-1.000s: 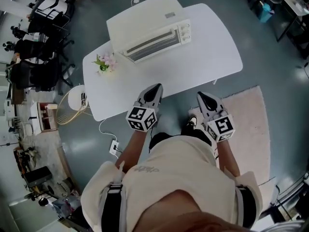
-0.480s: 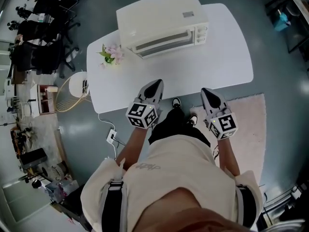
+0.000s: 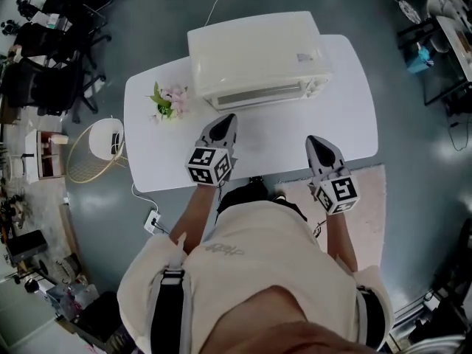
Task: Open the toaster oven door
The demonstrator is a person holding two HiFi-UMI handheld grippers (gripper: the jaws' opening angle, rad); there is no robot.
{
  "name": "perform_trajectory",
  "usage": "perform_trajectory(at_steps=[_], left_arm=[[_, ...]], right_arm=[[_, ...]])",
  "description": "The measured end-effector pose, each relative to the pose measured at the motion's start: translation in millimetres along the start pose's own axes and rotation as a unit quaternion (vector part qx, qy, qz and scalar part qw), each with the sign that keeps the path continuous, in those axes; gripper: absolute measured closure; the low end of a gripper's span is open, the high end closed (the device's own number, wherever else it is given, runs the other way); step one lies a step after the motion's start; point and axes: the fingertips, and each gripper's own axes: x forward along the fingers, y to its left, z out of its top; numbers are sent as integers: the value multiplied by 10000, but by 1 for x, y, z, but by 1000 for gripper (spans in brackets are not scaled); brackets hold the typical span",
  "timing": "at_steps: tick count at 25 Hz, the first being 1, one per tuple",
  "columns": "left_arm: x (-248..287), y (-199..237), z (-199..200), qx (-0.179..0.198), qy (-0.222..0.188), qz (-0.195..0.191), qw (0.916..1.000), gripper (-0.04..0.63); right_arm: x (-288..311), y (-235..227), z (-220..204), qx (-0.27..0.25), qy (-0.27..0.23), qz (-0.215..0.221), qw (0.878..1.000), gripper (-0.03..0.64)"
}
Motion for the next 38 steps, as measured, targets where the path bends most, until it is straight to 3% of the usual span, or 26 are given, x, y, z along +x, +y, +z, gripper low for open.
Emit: perform_trajectory(at_steps=[4,14,21,28,38], left_arm=[[18,20,17,339,-35,84,9994,575],[39,52,8,314,248,157,9991,577],[42,53,7,539,498,422,9964,577],[43,49,1,191,685,786,9944,577],[48,46,-7,269,1080,1294,9853,577]], right_arm=[[18,0,23,-271,13,-132,9995,611],[47,-6,27,-284,104,-417,9987,611],[58,-18,35,-300,127,-161,9993,611],[53,-41,49,-325,0,173,9993,611],[43,-68,37,-269,43,777,9966,611]])
